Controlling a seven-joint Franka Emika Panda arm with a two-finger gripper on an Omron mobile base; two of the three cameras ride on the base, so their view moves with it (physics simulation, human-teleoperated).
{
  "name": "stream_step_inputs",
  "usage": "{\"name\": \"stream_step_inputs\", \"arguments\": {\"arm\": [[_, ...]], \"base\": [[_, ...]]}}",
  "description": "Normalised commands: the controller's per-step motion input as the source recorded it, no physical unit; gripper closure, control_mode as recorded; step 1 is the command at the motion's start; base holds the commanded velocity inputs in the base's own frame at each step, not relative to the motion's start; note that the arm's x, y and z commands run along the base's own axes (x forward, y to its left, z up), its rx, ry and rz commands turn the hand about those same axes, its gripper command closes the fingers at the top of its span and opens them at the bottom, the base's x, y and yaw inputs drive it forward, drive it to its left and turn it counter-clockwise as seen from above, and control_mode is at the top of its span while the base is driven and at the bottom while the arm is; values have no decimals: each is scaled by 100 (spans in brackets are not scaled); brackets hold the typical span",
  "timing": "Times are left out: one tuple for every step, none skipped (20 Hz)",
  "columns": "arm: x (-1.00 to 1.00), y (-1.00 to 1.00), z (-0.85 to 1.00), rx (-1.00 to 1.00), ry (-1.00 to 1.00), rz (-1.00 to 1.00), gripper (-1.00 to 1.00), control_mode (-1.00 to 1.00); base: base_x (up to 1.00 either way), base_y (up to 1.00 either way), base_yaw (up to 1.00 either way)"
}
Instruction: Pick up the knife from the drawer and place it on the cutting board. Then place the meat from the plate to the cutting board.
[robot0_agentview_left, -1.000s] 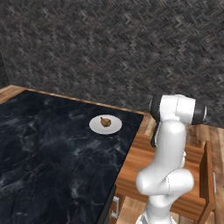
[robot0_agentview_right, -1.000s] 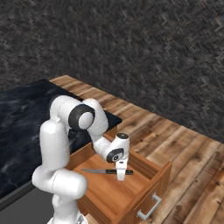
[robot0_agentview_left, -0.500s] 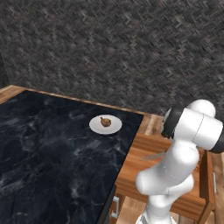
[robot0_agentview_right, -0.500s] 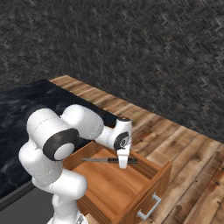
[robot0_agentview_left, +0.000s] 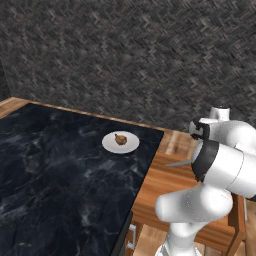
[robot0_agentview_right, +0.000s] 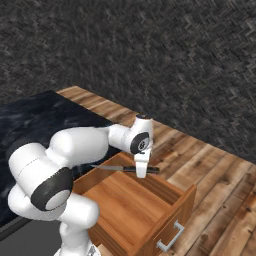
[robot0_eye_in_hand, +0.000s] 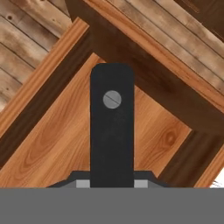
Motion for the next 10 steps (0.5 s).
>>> {"name": "stream_step_inputs", "arguments": {"arm": [[0,22,72,0,0,0,100,-100],[-5,23,71,0,0,0,100,-100],[0,0,73,1,0,0,100,-100],[-6,0,66,3,0,0,100,-100],[-12,0,62,3,0,0,100,-100],[-21,9,54,4,0,0,100,-100],[-29,19,45,5,0,0,100,-100],[-35,9,51,6,0,0,100,-100],[-47,7,54,6,-4,0,100,-100],[-50,10,52,6,-4,0,100,-100]], "base": [[0,0,0],[0,0,0],[0,0,0],[0,0,0],[0,0,0],[0,0,0],[0,0,0],[0,0,0],[0,0,0],[0,0,0]]}}
